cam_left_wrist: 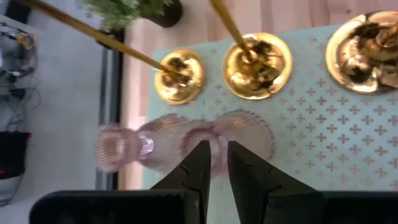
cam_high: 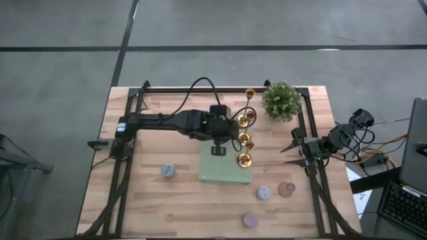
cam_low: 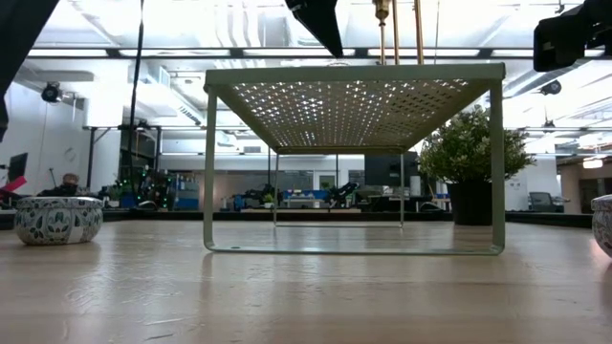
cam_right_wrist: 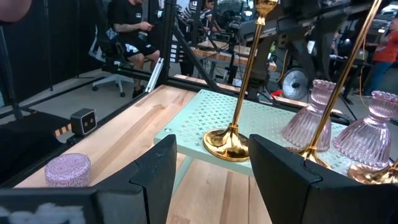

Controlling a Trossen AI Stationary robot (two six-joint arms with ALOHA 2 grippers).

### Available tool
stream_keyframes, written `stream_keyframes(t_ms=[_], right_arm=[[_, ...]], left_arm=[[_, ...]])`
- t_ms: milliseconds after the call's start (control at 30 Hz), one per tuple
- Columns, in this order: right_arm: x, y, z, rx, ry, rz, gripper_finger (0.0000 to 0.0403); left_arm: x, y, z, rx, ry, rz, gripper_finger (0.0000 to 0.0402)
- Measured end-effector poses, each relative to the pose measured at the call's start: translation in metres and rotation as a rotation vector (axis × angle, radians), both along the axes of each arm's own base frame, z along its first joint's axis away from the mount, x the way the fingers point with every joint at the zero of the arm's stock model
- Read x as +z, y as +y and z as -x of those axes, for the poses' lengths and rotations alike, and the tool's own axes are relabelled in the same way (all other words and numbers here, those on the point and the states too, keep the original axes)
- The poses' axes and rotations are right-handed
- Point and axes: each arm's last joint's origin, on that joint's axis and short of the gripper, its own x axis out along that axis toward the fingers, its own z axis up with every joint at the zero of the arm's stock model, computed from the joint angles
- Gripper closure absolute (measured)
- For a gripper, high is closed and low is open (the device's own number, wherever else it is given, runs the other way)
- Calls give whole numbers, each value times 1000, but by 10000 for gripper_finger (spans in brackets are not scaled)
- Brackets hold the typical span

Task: Pick & Place candle stick holders
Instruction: Put the left purple vase on the shelf aligned with the other purple vase

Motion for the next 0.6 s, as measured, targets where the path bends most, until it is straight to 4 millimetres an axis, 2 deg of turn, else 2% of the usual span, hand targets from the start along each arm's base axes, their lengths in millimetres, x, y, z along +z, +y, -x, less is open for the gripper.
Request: stream_keyframes(t_ms=[167,300,433,600], right_arm=[[0,0,0,0,1,0,209],[0,0,0,0,1,0,209],[0,0,0,0,1,0,209],[0,0,0,0,1,0,209]], left_arm=[[19,-1,12,15,-50,-7,344],[25,0,21,67,-66,1,344],[19,4,22,139,-52,-47,344],[-2,4,20,142,22,-74,344]])
